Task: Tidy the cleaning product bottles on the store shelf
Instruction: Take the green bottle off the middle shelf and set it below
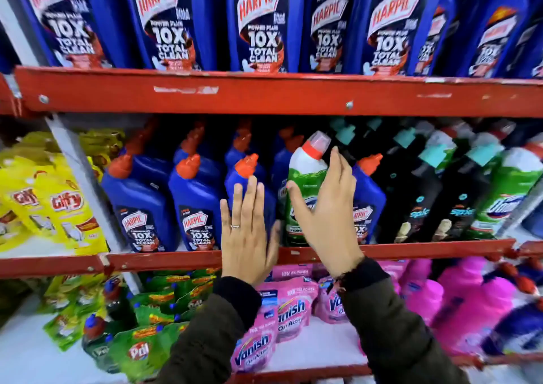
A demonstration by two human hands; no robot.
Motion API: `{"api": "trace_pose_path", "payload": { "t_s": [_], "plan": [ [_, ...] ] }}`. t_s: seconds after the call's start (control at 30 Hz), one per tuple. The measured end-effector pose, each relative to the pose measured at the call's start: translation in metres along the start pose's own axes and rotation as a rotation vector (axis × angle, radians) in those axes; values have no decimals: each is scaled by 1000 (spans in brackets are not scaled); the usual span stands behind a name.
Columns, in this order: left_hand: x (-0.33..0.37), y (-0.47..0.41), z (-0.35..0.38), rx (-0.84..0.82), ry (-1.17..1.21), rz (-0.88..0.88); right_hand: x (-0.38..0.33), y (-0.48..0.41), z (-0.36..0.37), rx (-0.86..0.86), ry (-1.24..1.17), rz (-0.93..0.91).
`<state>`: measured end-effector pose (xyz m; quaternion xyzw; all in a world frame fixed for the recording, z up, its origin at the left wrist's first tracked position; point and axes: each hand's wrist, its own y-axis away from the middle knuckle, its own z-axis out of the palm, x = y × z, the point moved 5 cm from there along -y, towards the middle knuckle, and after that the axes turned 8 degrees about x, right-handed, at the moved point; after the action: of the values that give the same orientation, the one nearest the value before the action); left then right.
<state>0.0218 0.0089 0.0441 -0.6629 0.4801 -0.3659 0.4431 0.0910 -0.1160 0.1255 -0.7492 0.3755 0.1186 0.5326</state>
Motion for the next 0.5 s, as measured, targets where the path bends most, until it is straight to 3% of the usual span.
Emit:
{"api": "trace_pose_path", "payload": {
  "t_s": [0.1,0.23,0.5],
  "plan": [
    [-6,13,19,-1,-57,-31,-1,-12,9,46,52,18],
    [-8,30,38,30,-67,61,3,-16,19,38,93,42],
    [-5,42,48,81,-100,137,-1,-12,1,113,-84,31]
  ]
}}
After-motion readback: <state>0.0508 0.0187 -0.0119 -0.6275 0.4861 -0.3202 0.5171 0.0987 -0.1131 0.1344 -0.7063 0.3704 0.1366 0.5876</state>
